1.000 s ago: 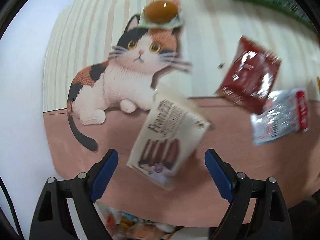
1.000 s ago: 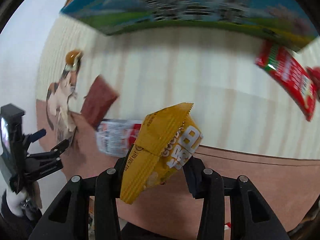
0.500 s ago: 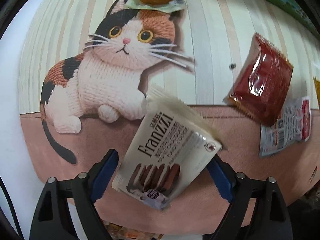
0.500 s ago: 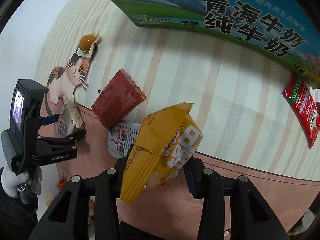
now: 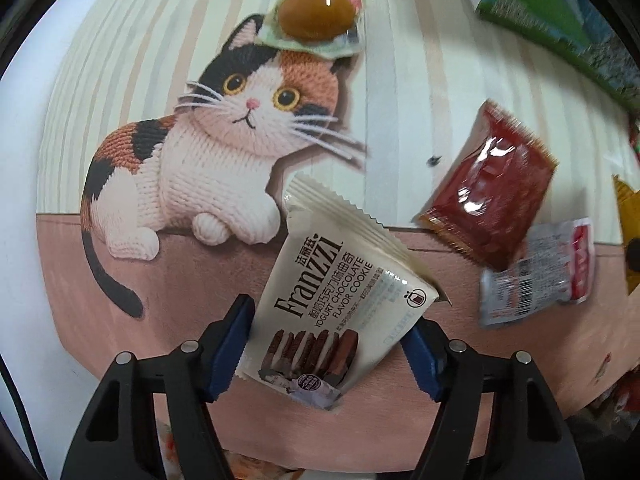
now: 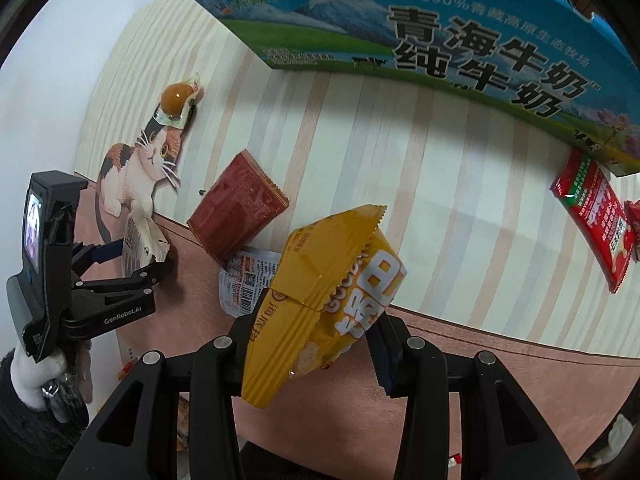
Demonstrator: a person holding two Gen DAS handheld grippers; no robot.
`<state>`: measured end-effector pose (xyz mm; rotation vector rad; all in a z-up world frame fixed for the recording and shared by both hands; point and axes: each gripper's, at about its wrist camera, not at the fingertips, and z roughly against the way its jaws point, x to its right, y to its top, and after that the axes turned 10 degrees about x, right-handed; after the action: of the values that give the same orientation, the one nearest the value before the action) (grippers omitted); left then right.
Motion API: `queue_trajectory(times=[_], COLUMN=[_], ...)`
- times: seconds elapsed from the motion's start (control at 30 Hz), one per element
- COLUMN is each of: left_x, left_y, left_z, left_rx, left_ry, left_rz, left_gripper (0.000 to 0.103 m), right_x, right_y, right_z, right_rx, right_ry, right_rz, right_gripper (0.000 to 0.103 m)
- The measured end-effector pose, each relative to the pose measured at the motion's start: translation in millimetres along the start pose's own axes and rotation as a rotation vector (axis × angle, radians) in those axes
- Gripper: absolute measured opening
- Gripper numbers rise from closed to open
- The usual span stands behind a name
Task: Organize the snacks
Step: 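Grasp the white Franzzi cookie pack with left tool while right tool holds yellow packet, then carry both packets over the box and open both tools to drop them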
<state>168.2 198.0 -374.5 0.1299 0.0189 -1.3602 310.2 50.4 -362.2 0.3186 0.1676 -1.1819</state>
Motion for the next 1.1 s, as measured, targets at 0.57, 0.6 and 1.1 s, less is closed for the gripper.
queue_trajectory(times=[0.57,0.6,1.1], left_x=[107,115,174], left_y=[113,128,340], left_z=[188,197,150], left_rx=[0.314,0.326,0.241], left_ry=[-0.352,-0.359,-0.254], left_rz=[0.081,0.071,0.014], left_gripper=[0.069,0.069,0.069], right_x=[53,59,179], right_y=[46,52,211], right_z=[163,173,173], right_rx=[0.268,0.286,0.325], right_ry=[0.09,0.09,-0.186], right_rz=[-0.1,-0.106,-0.216], right_gripper=[0.045,0.045,0.046])
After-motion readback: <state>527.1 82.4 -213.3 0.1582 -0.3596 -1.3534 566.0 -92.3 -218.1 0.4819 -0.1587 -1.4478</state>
